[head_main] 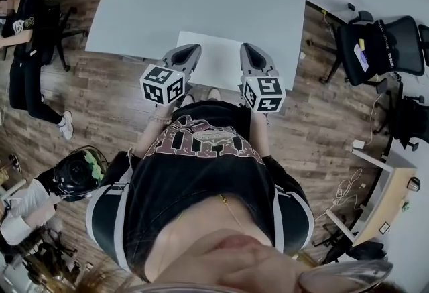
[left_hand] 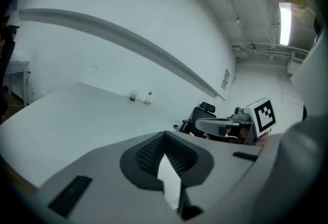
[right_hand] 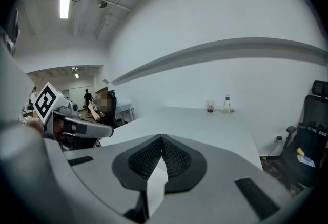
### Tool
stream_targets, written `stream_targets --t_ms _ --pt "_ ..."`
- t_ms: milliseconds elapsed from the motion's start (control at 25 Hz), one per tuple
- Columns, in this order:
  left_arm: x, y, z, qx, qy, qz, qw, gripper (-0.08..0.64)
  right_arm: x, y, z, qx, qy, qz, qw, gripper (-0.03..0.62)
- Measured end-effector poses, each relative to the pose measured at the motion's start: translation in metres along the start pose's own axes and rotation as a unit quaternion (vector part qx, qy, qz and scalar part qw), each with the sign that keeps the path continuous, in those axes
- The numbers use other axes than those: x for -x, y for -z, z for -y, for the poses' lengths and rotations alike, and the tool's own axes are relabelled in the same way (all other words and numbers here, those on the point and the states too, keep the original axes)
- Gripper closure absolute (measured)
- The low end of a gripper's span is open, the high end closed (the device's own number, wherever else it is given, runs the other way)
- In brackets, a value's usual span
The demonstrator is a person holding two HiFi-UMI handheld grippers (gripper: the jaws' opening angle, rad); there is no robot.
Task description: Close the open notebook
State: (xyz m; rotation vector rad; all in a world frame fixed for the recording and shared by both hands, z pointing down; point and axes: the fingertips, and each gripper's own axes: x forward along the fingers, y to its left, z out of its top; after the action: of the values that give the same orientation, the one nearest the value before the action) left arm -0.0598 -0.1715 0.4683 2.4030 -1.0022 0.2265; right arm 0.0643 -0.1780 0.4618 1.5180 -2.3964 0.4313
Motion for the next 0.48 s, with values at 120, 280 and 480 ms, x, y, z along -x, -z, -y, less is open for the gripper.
stream_targets --t_ms 120,280,480 --pt "-0.007 0.004 0.003 0.006 -0.006 -0.006 0.9999 0.512 0.001 0.004 0.009 0.001 -0.004 -0.009 1.000 0.574" --pt "-0.015 0.011 0.005 0.015 -0.023 -0.009 0.9996 0.512 0.002 0.013 0.022 0.008 -0.014 -0.021 1.000 0.574" --pt "-0.015 0.027 0.001 0.025 -0.046 -0.007 0.9986 0.512 0.000 0.028 0.025 0.017 -0.037 -0.030 0.999 0.574"
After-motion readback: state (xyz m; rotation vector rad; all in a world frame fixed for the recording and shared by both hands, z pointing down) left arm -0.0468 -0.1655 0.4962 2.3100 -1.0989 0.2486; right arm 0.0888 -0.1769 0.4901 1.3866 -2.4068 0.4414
